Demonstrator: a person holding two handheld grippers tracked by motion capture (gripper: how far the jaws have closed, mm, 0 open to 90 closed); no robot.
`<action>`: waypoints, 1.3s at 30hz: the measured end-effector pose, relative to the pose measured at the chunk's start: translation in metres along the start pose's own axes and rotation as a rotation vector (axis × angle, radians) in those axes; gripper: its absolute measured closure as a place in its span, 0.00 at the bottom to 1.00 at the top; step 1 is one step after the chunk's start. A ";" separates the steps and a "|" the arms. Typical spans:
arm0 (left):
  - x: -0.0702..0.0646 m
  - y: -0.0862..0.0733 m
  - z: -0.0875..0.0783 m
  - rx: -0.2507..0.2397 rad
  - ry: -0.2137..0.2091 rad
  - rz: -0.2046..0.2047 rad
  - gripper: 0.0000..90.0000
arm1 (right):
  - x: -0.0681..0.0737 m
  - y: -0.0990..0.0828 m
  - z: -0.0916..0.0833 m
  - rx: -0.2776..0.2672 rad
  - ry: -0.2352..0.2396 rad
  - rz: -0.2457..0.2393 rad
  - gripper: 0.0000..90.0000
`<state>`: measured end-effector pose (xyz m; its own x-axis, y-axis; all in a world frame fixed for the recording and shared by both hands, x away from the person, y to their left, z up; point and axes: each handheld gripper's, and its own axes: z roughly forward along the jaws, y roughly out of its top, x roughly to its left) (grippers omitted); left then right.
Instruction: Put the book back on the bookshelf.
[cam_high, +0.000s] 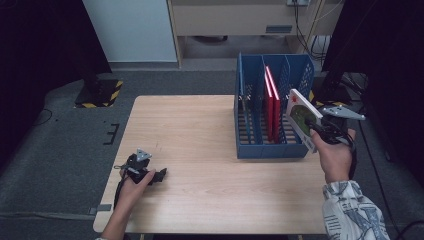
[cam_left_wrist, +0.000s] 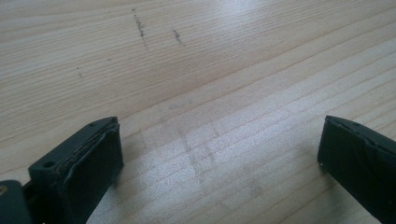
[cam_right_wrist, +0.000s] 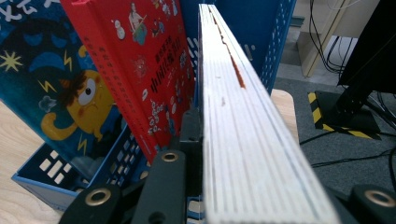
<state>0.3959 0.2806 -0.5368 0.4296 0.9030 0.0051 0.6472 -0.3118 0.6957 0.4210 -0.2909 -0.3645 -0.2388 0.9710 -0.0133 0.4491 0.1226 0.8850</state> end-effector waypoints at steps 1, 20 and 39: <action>0.000 0.000 0.000 0.000 0.000 0.000 0.00 | 0.000 0.000 0.001 0.001 -0.002 0.002 0.84; 0.000 0.000 0.000 0.000 -0.001 0.001 0.00 | -0.007 0.006 0.019 -0.010 -0.030 0.043 0.84; 0.000 0.000 0.000 0.000 -0.002 0.002 0.00 | -0.008 0.006 0.042 -0.007 -0.063 0.055 0.84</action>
<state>0.3961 0.2802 -0.5368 0.4317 0.9020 0.0048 0.6463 -0.3131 0.6959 0.4616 -0.2892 -0.3791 -0.1591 0.9872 0.0063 0.4538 0.0674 0.8885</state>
